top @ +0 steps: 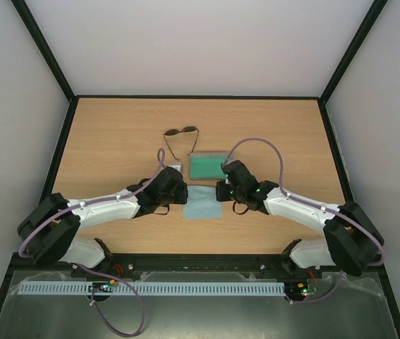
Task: Organize the sunglasses
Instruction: Fold the glasses cleaning cloth at the center of the board.
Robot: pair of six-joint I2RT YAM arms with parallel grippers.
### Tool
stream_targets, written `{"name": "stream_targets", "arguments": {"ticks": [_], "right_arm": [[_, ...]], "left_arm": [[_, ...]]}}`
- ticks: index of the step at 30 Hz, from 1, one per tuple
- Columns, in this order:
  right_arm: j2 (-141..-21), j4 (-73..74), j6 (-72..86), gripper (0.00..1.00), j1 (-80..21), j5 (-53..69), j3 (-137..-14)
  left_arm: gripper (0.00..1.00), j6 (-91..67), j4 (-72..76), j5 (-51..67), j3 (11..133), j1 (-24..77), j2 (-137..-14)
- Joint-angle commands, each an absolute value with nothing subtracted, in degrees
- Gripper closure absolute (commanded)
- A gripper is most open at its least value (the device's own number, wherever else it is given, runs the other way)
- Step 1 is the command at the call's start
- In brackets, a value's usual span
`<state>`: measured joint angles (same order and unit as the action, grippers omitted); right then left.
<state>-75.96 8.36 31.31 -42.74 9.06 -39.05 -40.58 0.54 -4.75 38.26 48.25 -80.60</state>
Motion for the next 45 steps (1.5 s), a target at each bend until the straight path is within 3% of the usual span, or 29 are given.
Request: {"name": "stream_targets", "arguments": {"ticks": [1, 45], "right_arm": [[-73.4, 10.1, 32.5, 0.99, -43.4, 9.7, -36.7], [-62.3, 11.9, 38.4, 0.99, -49.8, 9.1, -28.4]], "left_arm": [[0.97, -41.5, -1.6, -6.2, 37.1, 49.7, -77.8], [0.97, -50.7, -4.6, -10.8, 30.3, 61.0, -71.9]]}}
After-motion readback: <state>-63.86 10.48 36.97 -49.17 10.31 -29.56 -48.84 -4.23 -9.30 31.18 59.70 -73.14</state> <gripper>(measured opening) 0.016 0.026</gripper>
